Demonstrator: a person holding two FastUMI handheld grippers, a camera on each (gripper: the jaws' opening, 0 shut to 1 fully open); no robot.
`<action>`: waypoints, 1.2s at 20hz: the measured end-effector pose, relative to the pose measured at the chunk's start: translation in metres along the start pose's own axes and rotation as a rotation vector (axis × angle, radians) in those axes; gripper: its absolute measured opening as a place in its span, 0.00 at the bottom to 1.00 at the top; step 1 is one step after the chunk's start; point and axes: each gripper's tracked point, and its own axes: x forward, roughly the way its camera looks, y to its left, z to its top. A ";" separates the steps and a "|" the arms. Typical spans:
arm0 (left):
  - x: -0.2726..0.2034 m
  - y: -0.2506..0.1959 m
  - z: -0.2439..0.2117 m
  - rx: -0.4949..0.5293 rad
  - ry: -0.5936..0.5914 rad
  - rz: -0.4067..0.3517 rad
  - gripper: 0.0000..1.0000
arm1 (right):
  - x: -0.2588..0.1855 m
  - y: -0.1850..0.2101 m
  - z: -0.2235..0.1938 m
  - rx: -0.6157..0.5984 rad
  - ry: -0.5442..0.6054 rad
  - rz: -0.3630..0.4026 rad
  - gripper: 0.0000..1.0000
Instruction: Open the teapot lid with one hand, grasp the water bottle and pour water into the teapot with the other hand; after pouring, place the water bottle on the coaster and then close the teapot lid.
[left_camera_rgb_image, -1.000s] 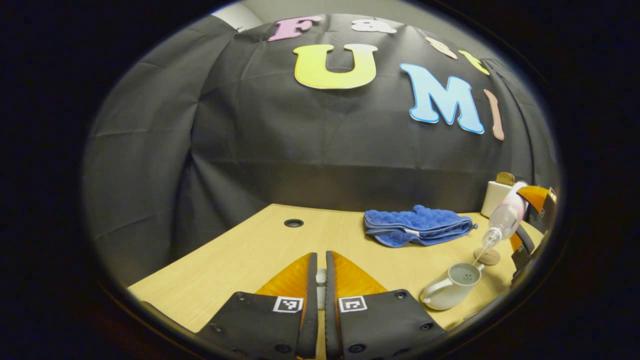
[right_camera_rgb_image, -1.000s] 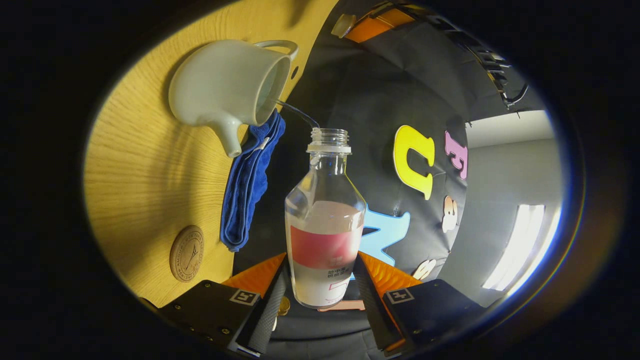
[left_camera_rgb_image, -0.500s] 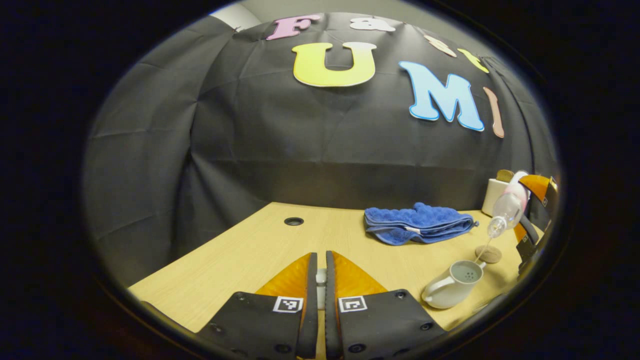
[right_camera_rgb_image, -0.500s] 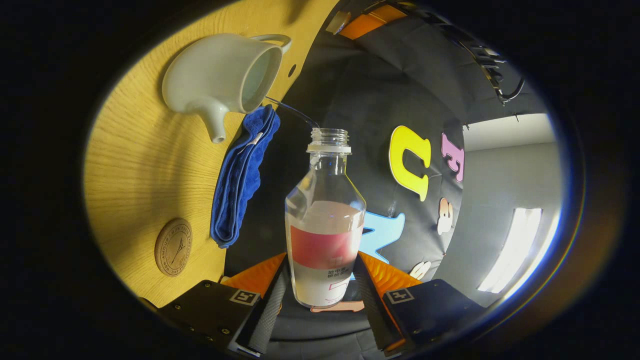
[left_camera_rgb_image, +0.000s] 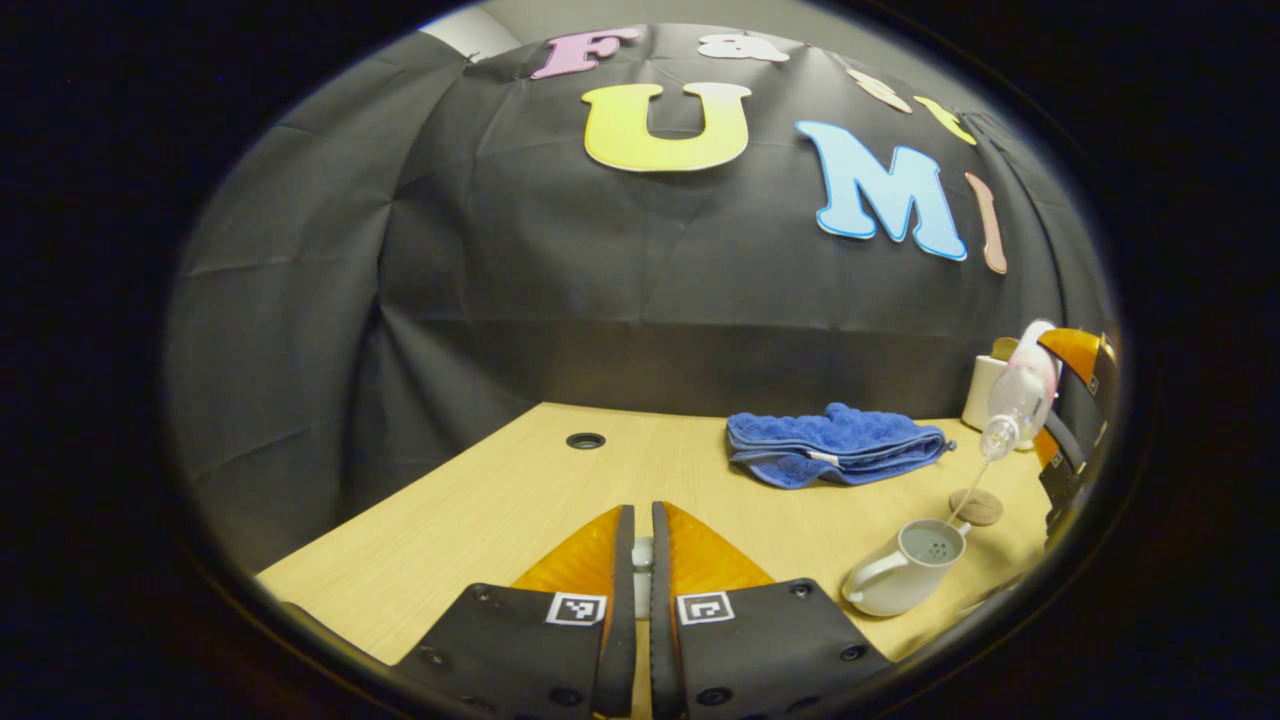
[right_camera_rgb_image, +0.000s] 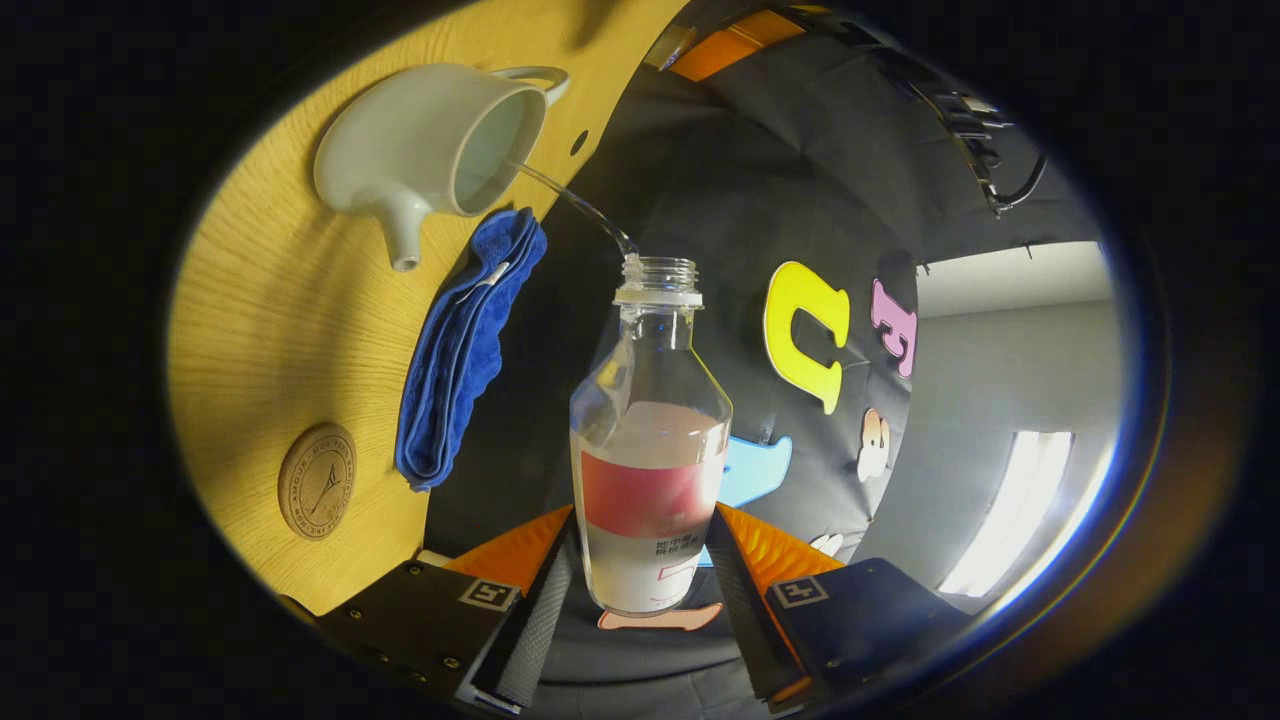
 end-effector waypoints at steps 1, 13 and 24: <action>0.000 0.000 -0.001 0.000 0.001 0.000 0.12 | 0.001 -0.002 0.001 -0.005 -0.004 -0.003 0.76; 0.000 -0.001 -0.002 0.004 0.010 -0.009 0.12 | 0.002 -0.010 0.004 -0.050 -0.034 -0.032 0.76; 0.001 -0.002 -0.003 0.011 0.016 -0.011 0.12 | 0.002 -0.019 0.005 -0.097 -0.053 -0.075 0.76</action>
